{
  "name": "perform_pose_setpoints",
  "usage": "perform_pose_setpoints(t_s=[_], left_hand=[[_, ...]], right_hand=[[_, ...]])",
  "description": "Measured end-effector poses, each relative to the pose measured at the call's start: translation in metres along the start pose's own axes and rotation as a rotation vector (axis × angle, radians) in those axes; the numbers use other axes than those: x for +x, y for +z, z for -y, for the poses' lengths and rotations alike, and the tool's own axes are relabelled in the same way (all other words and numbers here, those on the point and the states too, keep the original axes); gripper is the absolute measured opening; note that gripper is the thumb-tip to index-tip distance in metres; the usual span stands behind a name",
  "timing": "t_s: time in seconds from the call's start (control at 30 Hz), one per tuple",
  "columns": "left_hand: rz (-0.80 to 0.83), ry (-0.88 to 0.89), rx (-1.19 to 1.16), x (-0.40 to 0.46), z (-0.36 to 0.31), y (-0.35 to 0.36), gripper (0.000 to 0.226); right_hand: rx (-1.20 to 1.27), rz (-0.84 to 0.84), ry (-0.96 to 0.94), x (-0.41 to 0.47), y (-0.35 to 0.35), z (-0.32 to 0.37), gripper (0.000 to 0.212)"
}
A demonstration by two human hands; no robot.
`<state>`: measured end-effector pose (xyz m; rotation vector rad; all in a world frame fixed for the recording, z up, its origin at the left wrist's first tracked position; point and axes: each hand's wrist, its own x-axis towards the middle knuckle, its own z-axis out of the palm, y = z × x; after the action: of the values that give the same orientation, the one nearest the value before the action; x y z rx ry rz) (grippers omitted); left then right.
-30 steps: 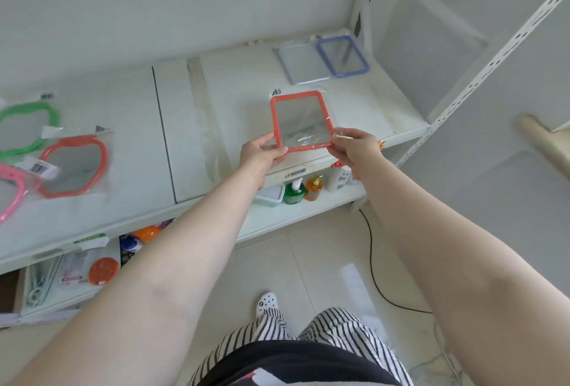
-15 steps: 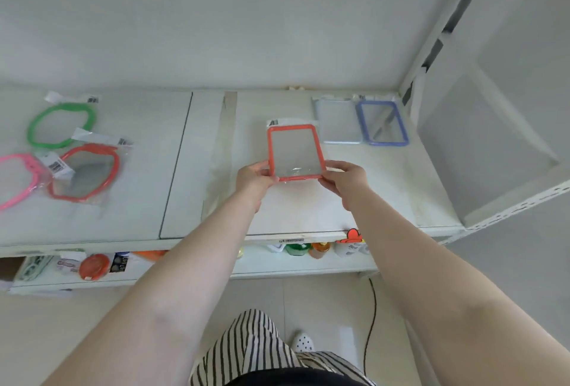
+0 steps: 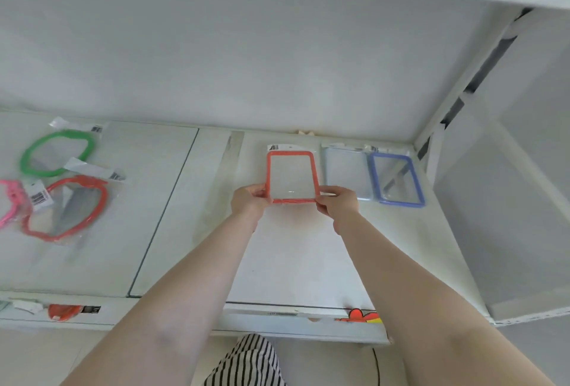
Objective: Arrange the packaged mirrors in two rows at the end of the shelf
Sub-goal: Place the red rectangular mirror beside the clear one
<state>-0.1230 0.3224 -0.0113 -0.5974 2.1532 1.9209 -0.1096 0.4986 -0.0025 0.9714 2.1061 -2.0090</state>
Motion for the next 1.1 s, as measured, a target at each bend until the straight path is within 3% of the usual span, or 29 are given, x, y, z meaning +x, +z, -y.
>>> perform_pose_setpoints(t_s=[0.4, 0.57, 0.77, 0.87, 1.0, 1.1], left_hand=[[-0.093, 0.054, 0.026, 0.065, 0.006, 0.030, 0.034], [-0.116, 0.088, 0.134, 0.071, 0.018, 0.035, 0.032], [-0.155, 0.297, 0.490, 0.061, 0.015, 0.037, 0.053], [-0.087, 0.386, 0.602, 0.057, 0.017, 0.053, 0.071], [-0.024, 0.384, 0.651, 0.056, 0.027, 0.070, 0.095], [-0.025, 0.396, 0.668, 0.060, 0.033, 0.074, 0.096]], right_hand=[[-0.098, -0.041, -0.119, 0.062, 0.009, -0.005, 0.029], [-0.295, -0.079, -0.179, 0.072, 0.010, -0.012, 0.029], [-0.623, -0.260, -0.288, 0.070, -0.004, -0.013, 0.025], [-0.752, -0.357, -0.342, 0.073, -0.012, -0.016, 0.037], [-0.880, -0.297, -0.291, 0.075, -0.014, -0.025, 0.058], [-0.945, -0.255, -0.283, 0.080, -0.014, -0.036, 0.051]])
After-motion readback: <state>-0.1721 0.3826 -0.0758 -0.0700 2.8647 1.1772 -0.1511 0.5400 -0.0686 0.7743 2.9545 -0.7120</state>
